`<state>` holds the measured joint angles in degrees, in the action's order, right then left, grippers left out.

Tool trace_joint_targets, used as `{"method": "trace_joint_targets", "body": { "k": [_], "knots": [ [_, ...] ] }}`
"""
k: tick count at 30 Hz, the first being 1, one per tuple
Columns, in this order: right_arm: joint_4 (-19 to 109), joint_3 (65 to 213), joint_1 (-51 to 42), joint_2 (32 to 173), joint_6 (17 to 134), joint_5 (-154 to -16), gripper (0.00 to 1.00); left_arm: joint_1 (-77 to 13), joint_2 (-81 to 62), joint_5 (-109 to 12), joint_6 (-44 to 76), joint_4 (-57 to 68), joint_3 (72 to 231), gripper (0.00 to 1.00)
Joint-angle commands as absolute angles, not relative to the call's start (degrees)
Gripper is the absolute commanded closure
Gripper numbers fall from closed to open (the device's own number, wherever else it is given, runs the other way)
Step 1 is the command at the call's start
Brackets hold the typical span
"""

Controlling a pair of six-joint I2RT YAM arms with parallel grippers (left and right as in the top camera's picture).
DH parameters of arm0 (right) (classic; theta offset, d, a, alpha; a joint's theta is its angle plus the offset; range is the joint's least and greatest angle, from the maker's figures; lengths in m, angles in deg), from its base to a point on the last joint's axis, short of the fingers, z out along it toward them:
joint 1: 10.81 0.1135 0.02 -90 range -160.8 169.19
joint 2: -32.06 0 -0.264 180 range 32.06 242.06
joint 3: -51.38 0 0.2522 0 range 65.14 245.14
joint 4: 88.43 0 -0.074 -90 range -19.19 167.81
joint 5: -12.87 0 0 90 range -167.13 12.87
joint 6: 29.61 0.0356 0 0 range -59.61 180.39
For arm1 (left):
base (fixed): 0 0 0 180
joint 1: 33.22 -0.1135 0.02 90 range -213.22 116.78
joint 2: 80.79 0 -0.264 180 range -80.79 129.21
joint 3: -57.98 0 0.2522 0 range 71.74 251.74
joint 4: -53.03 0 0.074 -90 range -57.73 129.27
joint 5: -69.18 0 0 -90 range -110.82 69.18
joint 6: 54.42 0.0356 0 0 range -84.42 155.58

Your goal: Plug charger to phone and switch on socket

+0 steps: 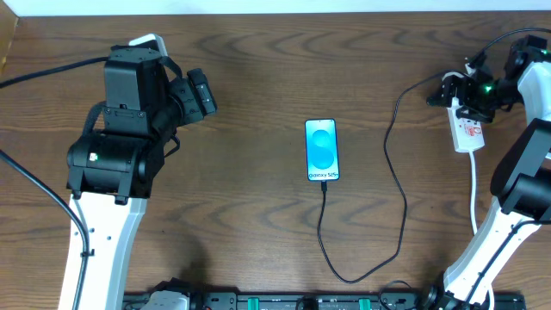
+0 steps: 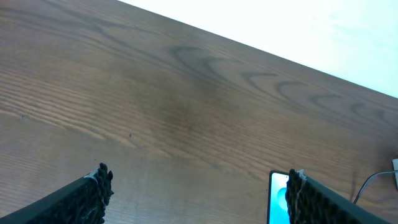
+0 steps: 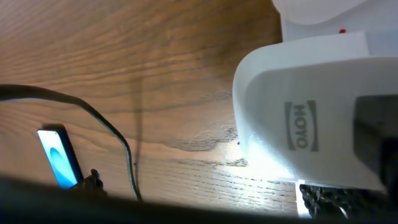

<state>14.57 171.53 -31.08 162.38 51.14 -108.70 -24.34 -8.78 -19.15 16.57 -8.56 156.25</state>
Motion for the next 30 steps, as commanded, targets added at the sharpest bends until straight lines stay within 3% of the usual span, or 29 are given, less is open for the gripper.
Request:
{"method": "trace_joint_targets", "body": {
  "k": [1, 14, 30],
  "knots": [
    [16.2, 171.1, -29.6, 163.6, 50.7, -114.0, 0.01, -24.5, -8.5, -18.6, 17.6, -8.7, 156.3, 0.10],
    [9.1, 173.6, -32.2, 154.1, 65.5, -86.2, 0.01, -24.5, -8.5, -18.6, 17.6, -8.7, 156.3, 0.10],
    [3.8, 173.6, -32.1, 132.4, 68.1, -93.6, 0.01, -24.5, -8.5, -18.6, 17.6, -8.7, 156.3, 0.10]
  ]
}}
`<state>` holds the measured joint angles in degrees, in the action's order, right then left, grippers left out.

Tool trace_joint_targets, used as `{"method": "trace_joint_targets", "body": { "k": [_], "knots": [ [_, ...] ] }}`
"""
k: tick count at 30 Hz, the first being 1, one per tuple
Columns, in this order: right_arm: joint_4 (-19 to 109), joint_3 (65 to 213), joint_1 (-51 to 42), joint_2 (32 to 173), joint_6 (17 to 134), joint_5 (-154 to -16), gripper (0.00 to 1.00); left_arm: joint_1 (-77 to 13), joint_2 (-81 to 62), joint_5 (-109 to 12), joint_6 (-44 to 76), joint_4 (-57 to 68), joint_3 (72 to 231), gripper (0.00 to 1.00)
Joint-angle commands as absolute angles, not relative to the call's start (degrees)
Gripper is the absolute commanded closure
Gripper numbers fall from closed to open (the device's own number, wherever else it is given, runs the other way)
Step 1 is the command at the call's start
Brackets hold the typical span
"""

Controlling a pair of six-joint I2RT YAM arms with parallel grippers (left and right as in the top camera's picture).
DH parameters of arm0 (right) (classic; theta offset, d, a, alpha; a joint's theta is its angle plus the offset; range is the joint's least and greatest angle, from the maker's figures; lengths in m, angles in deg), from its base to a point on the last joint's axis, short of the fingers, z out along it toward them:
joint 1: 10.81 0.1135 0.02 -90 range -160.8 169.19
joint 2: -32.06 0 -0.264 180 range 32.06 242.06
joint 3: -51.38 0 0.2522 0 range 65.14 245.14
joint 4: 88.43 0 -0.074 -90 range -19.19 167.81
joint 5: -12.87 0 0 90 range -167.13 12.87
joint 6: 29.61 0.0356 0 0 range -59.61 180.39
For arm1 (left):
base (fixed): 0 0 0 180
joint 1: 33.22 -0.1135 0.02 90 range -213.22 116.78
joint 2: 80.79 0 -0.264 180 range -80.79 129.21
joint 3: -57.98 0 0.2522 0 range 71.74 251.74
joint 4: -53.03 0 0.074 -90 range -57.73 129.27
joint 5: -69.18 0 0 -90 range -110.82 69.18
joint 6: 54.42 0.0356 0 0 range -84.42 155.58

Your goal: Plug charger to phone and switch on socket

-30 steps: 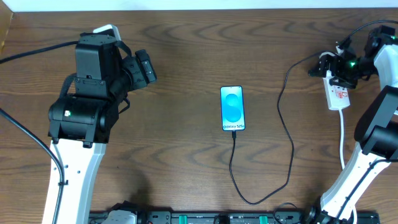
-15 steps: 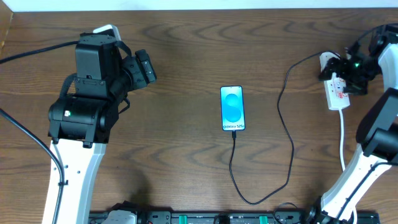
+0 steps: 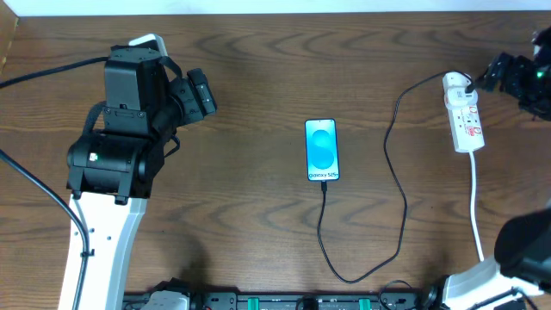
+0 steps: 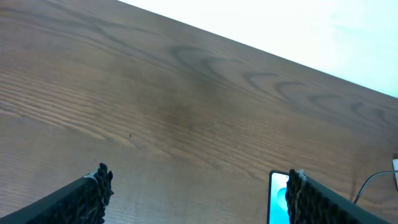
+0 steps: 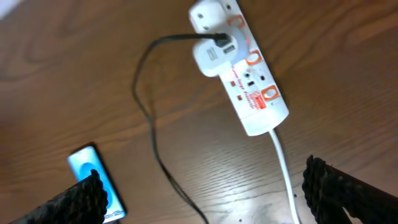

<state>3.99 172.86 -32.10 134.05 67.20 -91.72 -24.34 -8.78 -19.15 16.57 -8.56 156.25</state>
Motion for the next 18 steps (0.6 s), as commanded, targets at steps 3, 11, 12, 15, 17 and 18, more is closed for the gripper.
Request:
{"method": "trace_joint_targets", "body": {
  "k": [3, 11, 12, 15, 17, 18],
  "knots": [
    [3.8, 173.6, -32.1, 131.5, 68.1, -93.6, 0.01, -24.5, -8.5, -18.6, 17.6, -8.7, 156.3, 0.10],
    [3.8, 173.6, -32.1, 131.6, 68.1, -93.6, 0.01, -24.5, -8.5, -18.6, 17.6, -8.7, 156.3, 0.10],
    [3.9, 173.6, -32.1, 131.6, 68.1, -93.6, 0.01, -24.5, -8.5, -18.6, 17.6, -8.7, 156.3, 0.10],
    [3.9, 173.6, -32.1, 131.6, 68.1, -93.6, 0.01, -24.5, -8.5, -18.6, 17.6, -8.7, 156.3, 0.10],
    [3.9, 173.6, -32.1, 131.6, 68.1, -93.6, 0.01, -24.5, -8.5, -18.6, 17.6, -8.7, 156.3, 0.09],
    [3.9, 173.6, -32.1, 131.6, 68.1, -93.6, 0.01, -24.5, -8.5, -18.6, 17.6, -8.7, 156.3, 0.09]
  ]
}}
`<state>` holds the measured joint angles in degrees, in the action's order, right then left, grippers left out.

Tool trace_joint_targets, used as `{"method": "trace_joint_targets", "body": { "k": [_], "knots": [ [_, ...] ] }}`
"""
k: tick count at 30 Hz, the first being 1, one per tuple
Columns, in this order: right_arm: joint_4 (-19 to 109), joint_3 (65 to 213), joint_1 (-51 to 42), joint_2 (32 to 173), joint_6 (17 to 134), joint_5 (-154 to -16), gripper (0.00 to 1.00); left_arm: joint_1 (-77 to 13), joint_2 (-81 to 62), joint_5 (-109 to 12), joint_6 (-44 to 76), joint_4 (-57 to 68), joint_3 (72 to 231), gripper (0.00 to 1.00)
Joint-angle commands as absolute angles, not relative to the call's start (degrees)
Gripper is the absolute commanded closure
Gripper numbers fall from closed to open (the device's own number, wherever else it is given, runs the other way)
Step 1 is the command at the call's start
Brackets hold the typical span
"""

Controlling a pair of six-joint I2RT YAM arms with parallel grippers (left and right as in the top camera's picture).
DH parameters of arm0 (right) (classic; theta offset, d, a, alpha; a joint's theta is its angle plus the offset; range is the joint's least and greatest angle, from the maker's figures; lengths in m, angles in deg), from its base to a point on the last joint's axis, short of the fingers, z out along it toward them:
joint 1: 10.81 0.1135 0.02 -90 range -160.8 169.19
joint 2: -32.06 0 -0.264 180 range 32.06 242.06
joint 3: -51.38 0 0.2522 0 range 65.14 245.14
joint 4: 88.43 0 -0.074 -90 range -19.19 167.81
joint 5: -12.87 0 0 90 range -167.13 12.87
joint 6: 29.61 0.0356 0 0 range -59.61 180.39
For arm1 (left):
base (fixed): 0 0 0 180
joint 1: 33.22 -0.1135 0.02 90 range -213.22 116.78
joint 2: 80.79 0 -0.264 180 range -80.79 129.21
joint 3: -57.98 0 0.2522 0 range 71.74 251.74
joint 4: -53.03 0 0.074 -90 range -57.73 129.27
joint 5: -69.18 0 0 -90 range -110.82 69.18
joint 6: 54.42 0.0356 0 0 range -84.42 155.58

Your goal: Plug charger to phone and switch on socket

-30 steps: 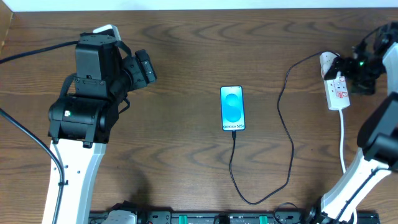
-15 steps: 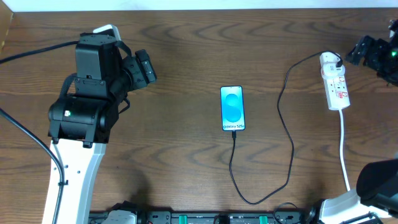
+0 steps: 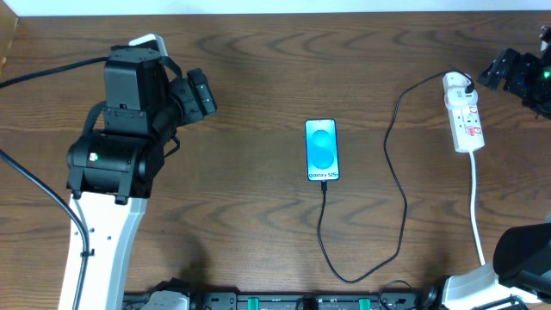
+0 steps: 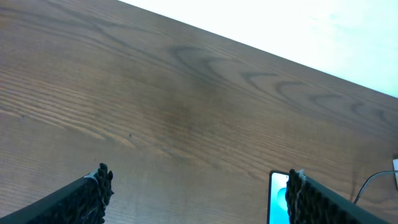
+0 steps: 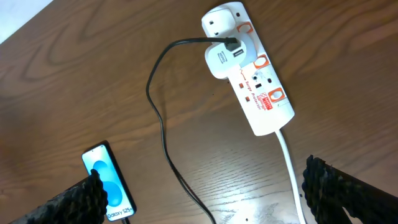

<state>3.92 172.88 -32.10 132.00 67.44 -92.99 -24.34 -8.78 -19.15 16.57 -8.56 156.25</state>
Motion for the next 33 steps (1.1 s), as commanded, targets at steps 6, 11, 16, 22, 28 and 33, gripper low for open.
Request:
{"method": "trace_joint_targets", "body": {
  "k": [6, 11, 16, 22, 28, 33],
  "knots": [
    [3.9, 173.6, -32.1, 131.6, 68.1, -93.6, 0.01, -24.5, -8.5, -18.6, 17.6, -8.7, 156.2, 0.10],
    [3.8, 173.6, -32.1, 131.6, 68.1, -93.6, 0.01, -24.4, -9.1, -18.6, 17.6, -8.9, 156.2, 0.10],
    [3.8, 173.6, -32.1, 131.6, 68.1, -93.6, 0.01, -24.3, -12.8, -18.1, 17.8, -11.2, 154.4, 0.10],
    [3.8, 173.6, -32.1, 131.6, 68.1, -93.6, 0.01, -24.3, -23.7, -17.4, 17.8, -5.9, 142.1, 0.10],
    [3.8, 173.6, -32.1, 131.6, 68.1, -93.6, 0.01, -24.6, -36.5, -16.2, 17.8, 7.3, 126.0, 0.09],
    [3.8, 173.6, -32.1, 131.6, 68.1, -93.6, 0.01, -26.0, -46.0, -16.3, 17.8, 22.6, 114.2, 0.10]
  ]
}}
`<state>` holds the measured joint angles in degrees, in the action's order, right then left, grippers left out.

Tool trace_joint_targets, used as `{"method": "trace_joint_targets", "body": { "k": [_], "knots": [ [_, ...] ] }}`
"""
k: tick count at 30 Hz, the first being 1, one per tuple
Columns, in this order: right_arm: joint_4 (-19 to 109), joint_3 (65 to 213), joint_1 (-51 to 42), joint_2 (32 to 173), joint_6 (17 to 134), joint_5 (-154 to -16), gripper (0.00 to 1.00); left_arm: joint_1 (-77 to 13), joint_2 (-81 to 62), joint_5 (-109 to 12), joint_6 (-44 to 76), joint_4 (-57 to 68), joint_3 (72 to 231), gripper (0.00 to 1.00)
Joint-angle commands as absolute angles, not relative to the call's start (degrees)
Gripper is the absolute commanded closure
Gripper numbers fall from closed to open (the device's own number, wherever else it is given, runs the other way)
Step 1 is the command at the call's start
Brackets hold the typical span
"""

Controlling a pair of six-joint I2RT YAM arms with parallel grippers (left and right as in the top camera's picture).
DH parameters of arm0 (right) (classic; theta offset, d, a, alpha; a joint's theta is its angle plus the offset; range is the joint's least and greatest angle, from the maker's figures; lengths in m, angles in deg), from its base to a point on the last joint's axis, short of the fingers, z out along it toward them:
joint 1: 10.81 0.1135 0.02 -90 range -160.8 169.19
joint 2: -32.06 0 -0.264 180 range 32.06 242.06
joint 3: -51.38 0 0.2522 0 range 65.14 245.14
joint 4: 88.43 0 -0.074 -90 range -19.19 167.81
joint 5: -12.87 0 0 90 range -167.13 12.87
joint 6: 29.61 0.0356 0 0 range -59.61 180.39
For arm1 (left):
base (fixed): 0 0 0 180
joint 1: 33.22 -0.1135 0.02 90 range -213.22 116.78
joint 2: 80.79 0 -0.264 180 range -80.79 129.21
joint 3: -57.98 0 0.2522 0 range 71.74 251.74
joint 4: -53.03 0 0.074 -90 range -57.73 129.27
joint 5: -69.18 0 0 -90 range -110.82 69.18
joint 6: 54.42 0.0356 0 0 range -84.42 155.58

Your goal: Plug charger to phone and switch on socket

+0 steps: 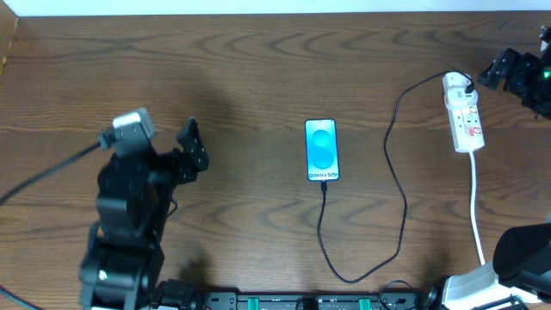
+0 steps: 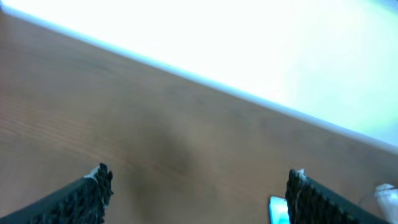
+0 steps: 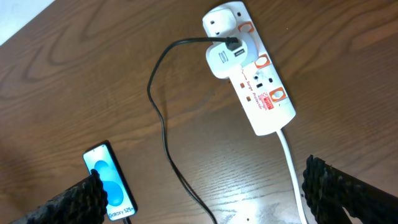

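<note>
The phone (image 1: pixel 322 150) lies face up in the middle of the table, screen lit, and shows again as the phone (image 3: pixel 107 180). A black cable (image 1: pixel 399 185) runs from its bottom end in a loop to the white adapter (image 3: pixel 222 60) plugged into the white power strip (image 1: pixel 462 116), also the power strip (image 3: pixel 256 83). My right gripper (image 3: pixel 205 205) is open, high above the strip and apart from it, at the table's far right (image 1: pixel 506 69). My left gripper (image 1: pixel 191 145) is open over bare wood at the left; its blurred wrist view catches the phone's corner (image 2: pixel 278 210).
The strip's white cord (image 1: pixel 474 202) runs down the right side toward the front edge. The black cable's loop (image 1: pixel 344 277) lies near the front rail. The wooden table (image 1: pixel 250 77) ends at a white surface beyond its far edge.
My left arm has drawn back toward the table's front, and its wrist view is now blurred and shows more of the white beyond the far edge. The right gripper, phone and strip are unchanged.
My right gripper was first down at the power strip, right against the white adapter. A second later it was raised clear of the strip and open, and it has stayed there. The left arm held still over the left side until now, when it stands lower down.
</note>
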<state>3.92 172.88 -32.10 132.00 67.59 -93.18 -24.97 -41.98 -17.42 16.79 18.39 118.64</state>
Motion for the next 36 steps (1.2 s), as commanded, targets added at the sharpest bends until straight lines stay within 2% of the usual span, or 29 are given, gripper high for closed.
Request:
{"method": "trace_joint_targets", "body": {
  "k": [1, 9, 16, 29, 36],
  "knots": [
    [3.8, 173.6, -32.1, 131.6, 68.1, -93.6, 0.01, -26.4, -47.9, -16.3, 17.8, 26.5, 111.6, 0.10],
    [3.8, 173.6, -32.1, 131.6, 68.1, -93.6, 0.01, -29.4, -58.0, -16.3, 17.8, 51.2, 95.7, 0.09],
    [3.8, 173.6, -32.1, 131.6, 68.1, -93.6, 0.01, -32.5, -65.8, -16.3, 17.8, 62.5, 84.8, 0.10],
    [3.9, 173.6, -32.1, 131.6, 68.1, -93.6, 0.01, -34.2, -76.2, -16.3, 17.7, 63.6, 72.0, 0.10],
    [3.8, 173.6, -32.1, 131.6, 68.1, -93.6, 0.01, -35.6, -80.6, -16.3, 17.5, 53.2, 72.0, 0.09]
  ]
}}
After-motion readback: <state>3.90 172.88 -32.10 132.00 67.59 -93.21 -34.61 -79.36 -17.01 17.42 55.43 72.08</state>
